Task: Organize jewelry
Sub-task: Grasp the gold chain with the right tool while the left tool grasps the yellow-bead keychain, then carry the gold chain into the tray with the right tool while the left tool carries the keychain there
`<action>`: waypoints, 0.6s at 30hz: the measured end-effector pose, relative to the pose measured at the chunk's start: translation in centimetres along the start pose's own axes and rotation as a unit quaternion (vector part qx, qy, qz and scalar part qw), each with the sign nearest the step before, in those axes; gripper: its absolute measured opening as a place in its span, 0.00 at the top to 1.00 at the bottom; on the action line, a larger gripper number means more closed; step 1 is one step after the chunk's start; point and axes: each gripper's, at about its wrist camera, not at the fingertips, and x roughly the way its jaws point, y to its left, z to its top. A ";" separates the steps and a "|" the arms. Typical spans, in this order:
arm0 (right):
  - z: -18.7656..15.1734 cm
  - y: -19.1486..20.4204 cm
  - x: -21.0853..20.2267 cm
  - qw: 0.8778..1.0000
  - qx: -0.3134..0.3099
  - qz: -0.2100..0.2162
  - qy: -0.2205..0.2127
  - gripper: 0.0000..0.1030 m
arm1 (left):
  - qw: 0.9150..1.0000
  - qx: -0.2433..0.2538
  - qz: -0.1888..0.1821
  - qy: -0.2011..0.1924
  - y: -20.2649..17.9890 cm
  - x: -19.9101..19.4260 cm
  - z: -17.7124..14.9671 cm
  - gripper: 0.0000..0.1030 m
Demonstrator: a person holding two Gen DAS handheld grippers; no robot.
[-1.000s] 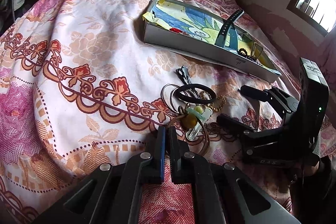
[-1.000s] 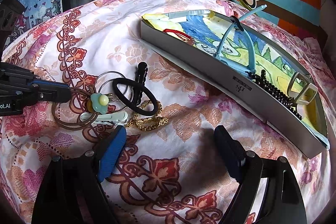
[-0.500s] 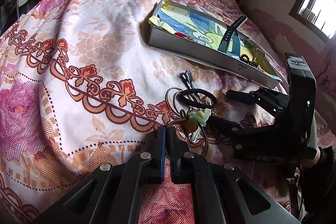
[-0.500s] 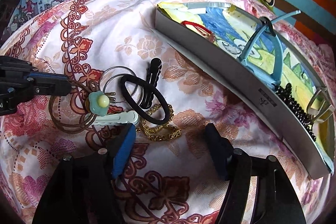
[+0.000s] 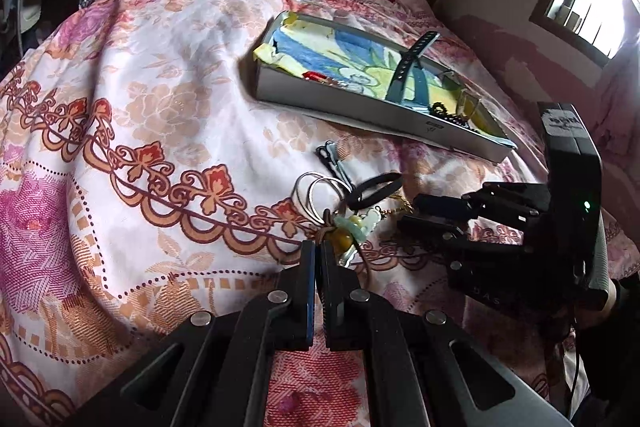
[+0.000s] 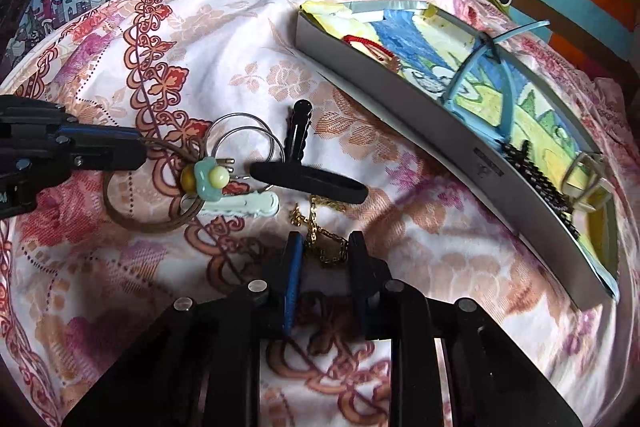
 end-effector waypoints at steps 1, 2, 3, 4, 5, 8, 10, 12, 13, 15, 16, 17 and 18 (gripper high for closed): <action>-0.3 0.1 -0.6 1.000 0.002 -0.003 -0.003 0.80 | 1.000 0.001 -0.002 -0.003 -0.1 -0.2 0.0 0.97; -0.7 0.2 -1.2 1.000 0.004 -0.007 -0.007 0.80 | 1.000 0.002 -0.005 -0.005 -0.2 -0.3 0.0 0.97; -1.1 0.2 -1.9 1.000 0.006 -0.011 -0.012 0.80 | 1.000 0.003 -0.007 -0.007 -0.3 -0.5 0.0 0.97; -1.5 0.3 -2.5 1.000 0.010 -0.014 -0.017 0.80 | 1.000 0.005 -0.009 -0.010 -0.5 -0.6 0.0 0.97; -1.7 0.2 -3.0 1.000 0.015 -0.016 -0.021 0.80 | 1.000 0.009 -0.011 -0.012 -0.7 -0.8 0.0 0.97; -2.7 -0.3 -4.6 0.999 0.030 -0.027 -0.037 0.81 | 0.999 0.022 -0.021 -0.019 -1.4 -1.3 -0.3 0.97; -3.3 -0.4 -5.5 0.997 0.038 -0.038 -0.048 0.81 | 0.999 0.031 -0.032 -0.025 -1.9 -1.9 -0.3 0.97; -4.2 -0.7 -6.6 0.996 0.048 -0.048 -0.062 0.81 | 0.998 0.039 -0.043 -0.028 -2.3 -2.4 -0.4 0.97; -4.4 -1.1 -6.9 0.995 0.055 -0.051 -0.071 0.81 | 0.998 0.041 -0.047 -0.028 -2.5 -2.6 -0.4 0.97; -5.0 -1.9 -7.3 0.992 0.071 -0.054 -0.091 0.81 | 0.997 0.039 -0.066 -0.028 -2.7 -3.3 -0.2 0.97; -5.4 -2.4 -7.7 0.990 0.084 -0.054 -0.103 0.81 | 0.996 0.040 -0.071 -0.031 -2.8 -3.6 0.0 0.97; -5.3 -3.1 -7.7 0.988 0.096 -0.051 -0.111 0.81 | 0.996 0.040 -0.074 -0.035 -2.9 -4.0 0.3 0.97; -5.5 -3.5 -7.8 0.987 0.105 -0.047 -0.116 0.81 | 0.995 0.039 -0.081 -0.038 -3.0 -4.4 0.6 0.97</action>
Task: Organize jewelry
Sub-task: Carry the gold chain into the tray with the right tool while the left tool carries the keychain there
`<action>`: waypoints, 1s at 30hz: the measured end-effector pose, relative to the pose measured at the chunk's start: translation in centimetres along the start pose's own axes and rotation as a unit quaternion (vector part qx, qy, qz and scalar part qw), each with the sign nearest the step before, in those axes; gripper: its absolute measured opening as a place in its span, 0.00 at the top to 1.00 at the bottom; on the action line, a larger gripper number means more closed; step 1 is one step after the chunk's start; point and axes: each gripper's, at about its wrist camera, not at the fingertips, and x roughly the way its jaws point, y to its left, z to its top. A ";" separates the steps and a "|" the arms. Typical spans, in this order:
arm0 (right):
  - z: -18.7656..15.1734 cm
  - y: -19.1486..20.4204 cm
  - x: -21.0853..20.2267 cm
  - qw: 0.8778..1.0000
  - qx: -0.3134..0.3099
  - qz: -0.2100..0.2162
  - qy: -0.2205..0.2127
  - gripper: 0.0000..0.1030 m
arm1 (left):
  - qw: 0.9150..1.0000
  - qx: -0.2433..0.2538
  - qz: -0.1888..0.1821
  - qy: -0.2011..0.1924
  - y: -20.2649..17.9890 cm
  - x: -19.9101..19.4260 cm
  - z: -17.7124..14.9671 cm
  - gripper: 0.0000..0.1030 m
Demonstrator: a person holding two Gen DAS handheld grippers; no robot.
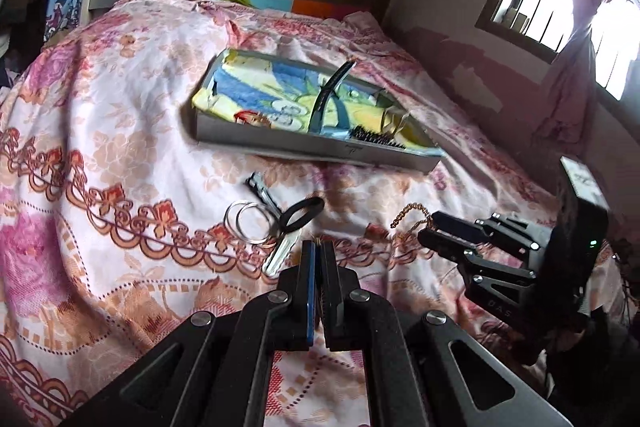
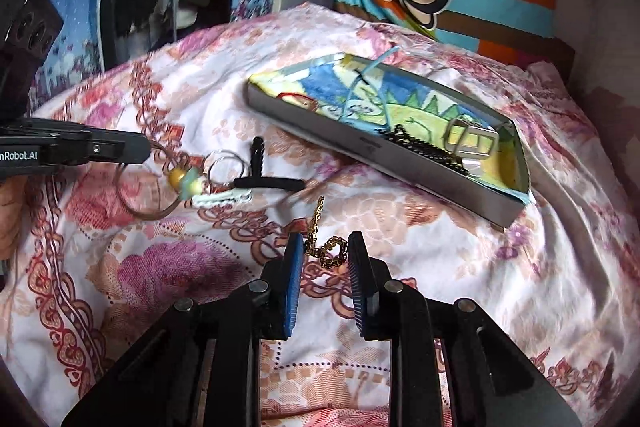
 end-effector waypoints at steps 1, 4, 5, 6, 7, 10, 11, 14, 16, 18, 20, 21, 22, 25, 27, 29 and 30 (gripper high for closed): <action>0.0 -0.4 0.0 1.000 0.005 0.000 -0.002 0.81 | 1.000 -0.002 -0.005 -0.002 -0.1 -0.3 0.4 0.97; 0.4 -1.5 -0.8 1.000 0.012 -0.005 -0.021 0.81 | 1.000 0.000 -0.006 -0.012 -0.6 -1.0 1.8 0.97; 0.6 -1.7 -1.1 0.999 0.016 -0.007 -0.028 0.81 | 1.000 0.003 -0.006 -0.015 -0.8 -1.2 2.5 0.97; 0.9 -2.0 -1.3 0.999 0.019 -0.009 -0.036 0.81 | 1.000 0.004 -0.006 -0.018 -1.1 -1.2 3.2 0.97; 1.3 -2.5 -1.5 0.999 0.023 -0.011 -0.046 0.81 | 1.000 0.006 -0.004 -0.022 -1.5 -1.2 4.2 0.97; 2.6 -3.9 -1.7 0.997 0.031 -0.013 -0.074 0.81 | 0.999 0.017 0.001 -0.044 -2.7 -1.1 6.8 0.97; 3.0 -4.2 -1.7 0.996 0.035 -0.014 -0.081 0.81 | 0.999 0.019 0.001 -0.050 -3.2 -0.9 7.6 0.97; 4.1 -6.0 -1.5 0.994 0.049 -0.016 -0.100 0.81 | 0.998 0.015 -0.002 -0.069 -4.4 0.4 10.1 0.97; 4.8 -7.2 -1.2 0.992 0.056 -0.023 -0.112 0.81 | 0.997 0.013 -0.004 -0.075 -5.2 2.0 11.4 0.97; 5.4 -8.5 -0.8 0.990 0.068 -0.028 -0.121 0.81 | 0.997 0.014 -0.011 -0.078 -6.2 4.1 12.4 0.97; 5.7 -9.8 0.0 0.988 0.080 -0.033 -0.126 0.81 | 0.997 0.015 -0.016 -0.076 -7.0 6.2 13.0 0.97; 5.8 -10.4 0.5 0.988 0.083 -0.038 -0.128 0.81 | 0.997 0.016 -0.019 -0.073 -7.4 7.3 13.2 0.97; 5.8 -11.0 1.1 0.987 0.086 -0.041 -0.129 0.81 | 0.997 0.018 -0.021 -0.070 -7.7 8.5 13.4 0.97; 5.4 -12.7 3.1 0.988 0.099 -0.037 -0.115 0.81 | 0.998 0.021 -0.016 -0.057 -8.4 11.9 13.8 0.97; 5.0 -13.7 4.0 0.988 0.109 -0.035 -0.103 0.81 | 0.999 0.016 -0.014 -0.046 -8.4 13.8 13.8 0.97; 4.6 -14.6 4.9 0.988 0.119 -0.026 -0.096 0.81 | 0.999 0.012 -0.010 -0.034 -8.3 15.5 13.5 0.97; 4.3 -14.9 5.4 0.988 0.123 -0.022 -0.089 0.81 | 0.999 0.010 -0.006 -0.030 -8.3 16.1 13.3 0.97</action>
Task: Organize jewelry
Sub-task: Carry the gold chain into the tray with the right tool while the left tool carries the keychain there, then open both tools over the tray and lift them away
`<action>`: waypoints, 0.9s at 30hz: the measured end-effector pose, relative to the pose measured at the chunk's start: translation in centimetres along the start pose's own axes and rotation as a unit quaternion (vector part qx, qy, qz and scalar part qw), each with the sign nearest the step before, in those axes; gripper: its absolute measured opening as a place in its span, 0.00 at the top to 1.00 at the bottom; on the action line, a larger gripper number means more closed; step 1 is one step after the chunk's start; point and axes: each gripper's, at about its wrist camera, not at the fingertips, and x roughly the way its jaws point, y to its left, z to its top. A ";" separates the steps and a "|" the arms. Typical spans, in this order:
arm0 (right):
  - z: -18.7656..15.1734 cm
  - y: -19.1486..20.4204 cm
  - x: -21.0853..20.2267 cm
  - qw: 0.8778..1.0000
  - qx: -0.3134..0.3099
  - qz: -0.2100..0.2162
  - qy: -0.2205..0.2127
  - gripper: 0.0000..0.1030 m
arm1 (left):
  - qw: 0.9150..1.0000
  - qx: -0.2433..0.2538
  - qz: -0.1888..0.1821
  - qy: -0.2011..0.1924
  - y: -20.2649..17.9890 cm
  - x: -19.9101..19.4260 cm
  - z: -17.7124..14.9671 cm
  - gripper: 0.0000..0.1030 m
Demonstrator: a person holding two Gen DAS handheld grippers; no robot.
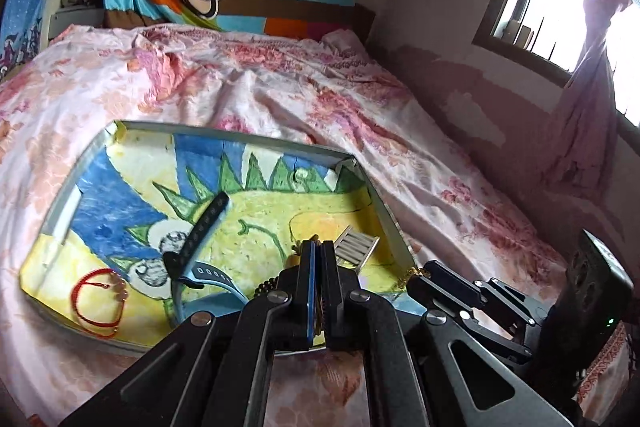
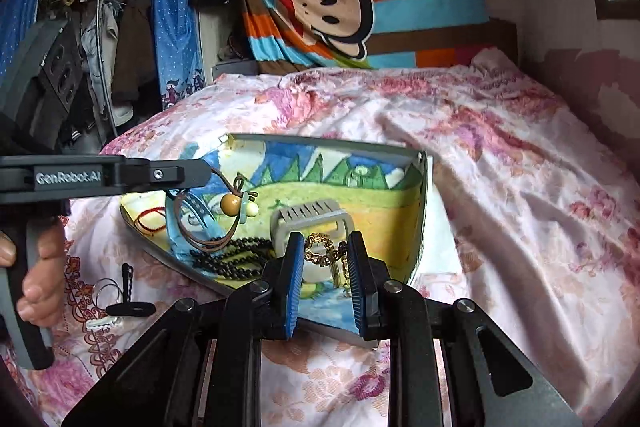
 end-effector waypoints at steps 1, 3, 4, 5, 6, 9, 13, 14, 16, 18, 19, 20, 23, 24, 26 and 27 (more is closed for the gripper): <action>-0.3 -0.2 0.4 1.000 0.000 -0.001 0.006 0.81 | 1.000 -0.002 0.003 0.007 0.1 0.6 -0.3 0.97; -0.8 -0.5 1.1 1.000 -0.002 0.000 0.019 0.81 | 1.000 -0.003 0.011 0.020 0.3 1.4 -0.8 0.97; -1.0 -0.6 1.4 1.000 0.000 -0.001 0.025 0.80 | 1.000 -0.002 0.015 0.024 0.3 1.6 -0.9 0.97; -1.1 -0.7 1.7 1.000 0.002 0.000 0.029 0.80 | 0.999 0.000 0.021 0.029 0.4 1.8 -1.1 0.97; -1.2 -0.9 1.8 0.999 0.003 0.000 0.033 0.80 | 0.999 0.001 0.027 0.032 0.5 2.0 -1.3 0.97; -1.5 -1.2 2.1 0.999 0.007 -0.004 0.040 0.79 | 0.999 0.003 0.037 0.038 0.8 1.9 -1.6 0.97; -1.6 -1.4 1.7 0.999 0.011 -0.007 0.035 0.60 | 0.998 0.005 0.047 0.048 1.1 1.6 -1.8 0.82; -1.6 -1.4 1.5 0.999 0.010 -0.009 0.034 0.60 | 0.998 0.003 0.046 0.047 1.1 1.3 -1.8 0.79; -1.5 -1.4 1.3 0.999 0.007 -0.014 0.033 0.59 | 0.998 0.004 0.044 0.042 1.0 0.8 -1.8 0.75; -1.4 -1.4 0.8 0.999 0.006 -0.018 0.031 0.57 | 0.998 0.003 0.042 0.036 0.9 0.2 -1.7 0.61; -1.3 -1.4 0.5 0.999 0.004 -0.022 0.030 0.52 | 0.999 -0.002 0.039 0.031 0.9 -0.3 -1.6 0.54; -1.2 -1.3 0.2 0.999 0.003 -0.025 0.029 0.50 | 0.999 -0.008 0.035 0.023 0.8 -0.8 -1.5 0.40; -0.9 -1.3 -1.1 0.999 0.004 -0.030 0.022 0.44 | 0.999 -0.023 0.029 -0.004 0.6 -2.4 -1.1 0.31; -0.7 -1.3 -1.5 0.999 0.005 -0.032 0.020 0.41 | 0.999 -0.024 0.028 -0.006 0.4 -2.8 -1.0 0.29; -0.4 -1.2 -2.5 0.999 0.004 -0.038 0.015 0.37 | 0.999 -0.024 0.034 -0.013 0.0 -3.9 -0.9 0.20; -0.1 -1.2 -3.1 0.999 0.003 -0.041 0.012 0.34 | 0.999 -0.024 0.038 -0.022 -0.2 -4.7 -0.9 0.14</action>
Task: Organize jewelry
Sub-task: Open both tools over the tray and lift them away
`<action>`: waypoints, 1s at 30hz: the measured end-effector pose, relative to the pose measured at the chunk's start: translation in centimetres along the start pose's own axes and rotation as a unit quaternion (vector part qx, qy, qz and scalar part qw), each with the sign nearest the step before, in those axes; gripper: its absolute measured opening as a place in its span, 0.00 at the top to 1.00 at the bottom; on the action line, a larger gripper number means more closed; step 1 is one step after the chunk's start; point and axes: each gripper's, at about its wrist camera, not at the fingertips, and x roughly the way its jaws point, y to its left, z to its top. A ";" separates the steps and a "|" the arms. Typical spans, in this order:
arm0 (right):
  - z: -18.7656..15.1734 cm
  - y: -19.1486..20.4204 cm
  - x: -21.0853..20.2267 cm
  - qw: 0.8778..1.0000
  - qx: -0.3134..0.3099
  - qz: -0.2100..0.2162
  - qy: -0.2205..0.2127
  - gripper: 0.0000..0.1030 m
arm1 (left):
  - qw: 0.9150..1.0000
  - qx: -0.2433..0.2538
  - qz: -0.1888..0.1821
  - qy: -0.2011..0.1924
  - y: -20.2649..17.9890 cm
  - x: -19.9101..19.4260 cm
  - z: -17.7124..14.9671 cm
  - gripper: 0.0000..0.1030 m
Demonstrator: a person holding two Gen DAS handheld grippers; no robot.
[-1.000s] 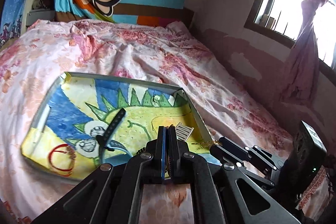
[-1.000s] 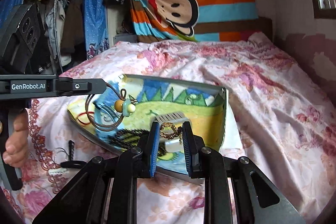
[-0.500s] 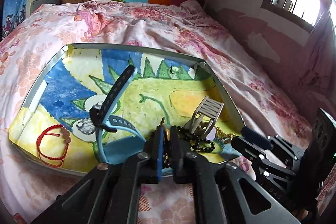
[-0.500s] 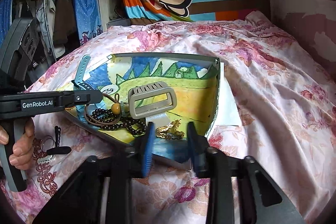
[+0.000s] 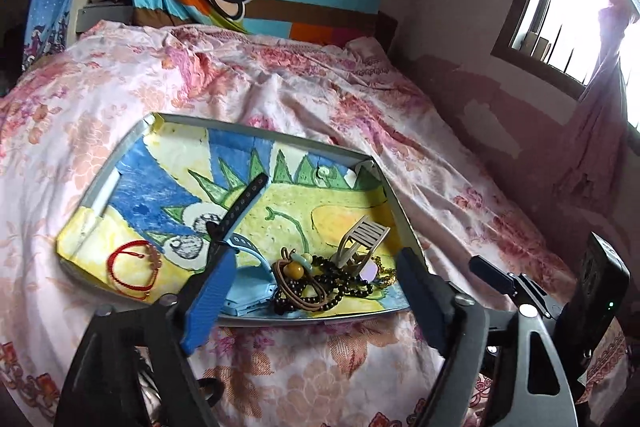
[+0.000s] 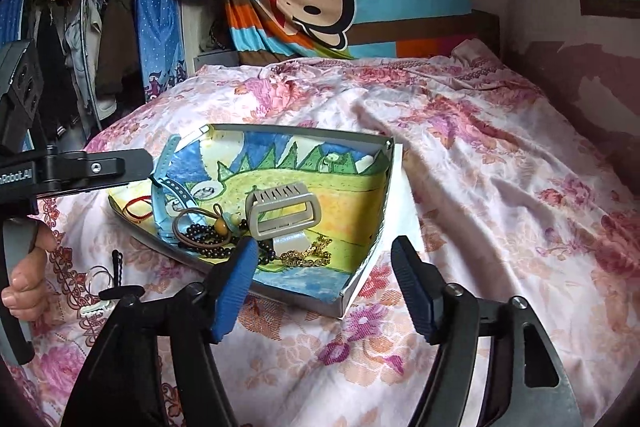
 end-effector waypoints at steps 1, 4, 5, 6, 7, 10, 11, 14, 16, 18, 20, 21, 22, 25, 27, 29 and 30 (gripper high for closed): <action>0.2 0.1 -0.6 1.000 0.000 -0.002 -0.003 0.28 | 1.000 0.000 0.001 -0.009 -0.1 -0.7 0.0 0.11; 0.6 0.5 -2.7 1.000 -0.001 -0.003 -0.021 0.19 | 0.999 -0.004 0.006 -0.031 -0.3 -3.1 0.0 0.04; 0.8 0.6 -3.3 1.000 -0.001 -0.004 -0.025 0.18 | 0.999 -0.005 0.008 -0.036 -0.3 -3.8 0.0 0.04; 0.8 0.8 -4.1 1.000 0.000 -0.005 -0.028 0.15 | 0.999 -0.006 0.011 -0.042 -0.3 -4.6 0.0 0.02; 0.9 1.1 -4.8 0.999 0.002 -0.005 -0.033 0.12 | 0.999 -0.006 0.016 -0.049 -0.3 -5.6 -0.1 0.02; 0.6 2.0 -7.4 0.998 0.008 -0.005 -0.055 0.07 | 0.997 -0.003 0.025 -0.067 -0.2 -8.3 -0.6 0.00; 0.5 2.4 -8.4 0.998 0.008 -0.006 -0.064 0.05 | 0.997 -0.003 0.027 -0.073 -0.1 -9.3 -0.9 0.00; 0.0 3.9 -11.1 0.996 0.002 -0.007 -0.091 0.01 | 0.996 -0.001 0.030 -0.085 0.3 -12.2 -2.0 0.00; -0.5 5.1 -12.9 0.994 -0.001 -0.007 -0.108 0.01 | 0.995 0.003 0.030 -0.094 0.7 -14.1 -2.8 0.00; -1.1 6.1 -14.5 0.992 0.003 -0.003 -0.124 0.01 | 0.994 0.010 0.035 -0.107 1.1 -16.1 -3.9 0.00; -1.7 7.0 -16.0 0.990 0.009 0.005 -0.139 0.01 | 0.992 0.012 0.041 -0.118 1.7 -17.8 -4.9 0.00; -2.1 7.6 -16.8 0.989 0.010 0.008 -0.147 0.01 | 0.992 0.011 0.043 -0.122 2.1 -18.6 -5.3 0.00; -2.5 8.1 -17.5 0.988 0.010 0.011 -0.152 0.01 | 0.991 0.012 0.047 -0.124 2.5 -19.3 -5.9 0.00; -3.8 9.4 -19.2 0.986 0.011 0.020 -0.163 0.01 | 0.989 0.018 0.064 -0.129 3.6 -21.0 -7.3 0.00; -4.6 10.1 -20.0 0.986 0.015 0.028 -0.163 0.01 | 0.988 0.024 0.075 -0.131 4.4 -22.0 -8.3 0.00; -5.5 10.9 -20.4 0.987 0.012 0.033 -0.156 0.01 | 0.988 0.033 0.083 -0.128 5.4 -22.8 -9.4 0.00; -5.9 11.3 -20.4 0.988 0.010 0.034 -0.151 0.01 | 0.988 0.036 0.085 -0.125 5.8 -23.1 -9.9 0.00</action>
